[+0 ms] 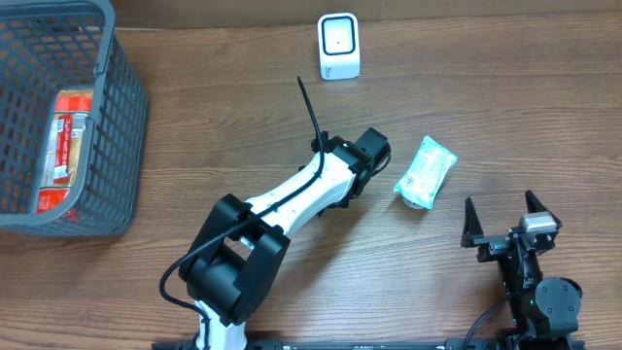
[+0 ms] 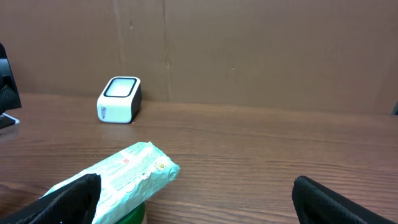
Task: Scan the item barcode
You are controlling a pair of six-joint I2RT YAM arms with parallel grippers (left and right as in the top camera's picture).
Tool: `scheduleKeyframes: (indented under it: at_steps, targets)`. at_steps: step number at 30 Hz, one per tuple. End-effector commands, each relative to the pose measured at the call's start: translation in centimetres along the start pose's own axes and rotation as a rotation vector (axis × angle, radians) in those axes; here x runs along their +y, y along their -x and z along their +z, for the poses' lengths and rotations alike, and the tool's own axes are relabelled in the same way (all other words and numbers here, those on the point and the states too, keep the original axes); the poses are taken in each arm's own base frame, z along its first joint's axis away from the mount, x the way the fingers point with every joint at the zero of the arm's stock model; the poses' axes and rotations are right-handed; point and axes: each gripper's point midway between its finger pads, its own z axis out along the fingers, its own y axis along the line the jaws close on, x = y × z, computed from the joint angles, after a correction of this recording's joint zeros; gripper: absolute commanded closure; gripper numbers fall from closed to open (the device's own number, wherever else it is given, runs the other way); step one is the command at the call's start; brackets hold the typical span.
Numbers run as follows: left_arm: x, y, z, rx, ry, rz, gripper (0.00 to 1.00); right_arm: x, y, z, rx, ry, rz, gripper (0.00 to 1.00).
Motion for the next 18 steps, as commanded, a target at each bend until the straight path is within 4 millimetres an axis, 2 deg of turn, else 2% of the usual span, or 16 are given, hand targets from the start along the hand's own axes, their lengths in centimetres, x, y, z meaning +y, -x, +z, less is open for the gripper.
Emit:
scheduleKeyframes:
  at_steps: [1,5,9,11,18]
  targets:
    - [0.05,-0.13,0.01,-0.007,0.014,0.033,0.72,-0.19,-0.23,0.03,-0.002,-0.011,-0.005,0.00]
    - [-0.06,0.23,-0.24,-0.015,0.007,0.027,0.72,-0.18,-0.22,0.03,-0.002,-0.010,-0.005,0.00]
    - [-0.27,0.78,-0.66,-0.026,-0.006,0.018,0.91,-0.18,-0.22,0.03,-0.002,-0.010,-0.004,0.00]
    - [-0.44,0.83,-0.76,-0.025,-0.015,0.016,0.94,-0.19,-0.22,0.03,-0.002,-0.011,-0.004,0.00]
    - [-0.85,0.80,-0.82,-0.019,-0.038,0.013,0.86,-0.19,-0.22,0.03,-0.002,-0.011,-0.005,0.00]
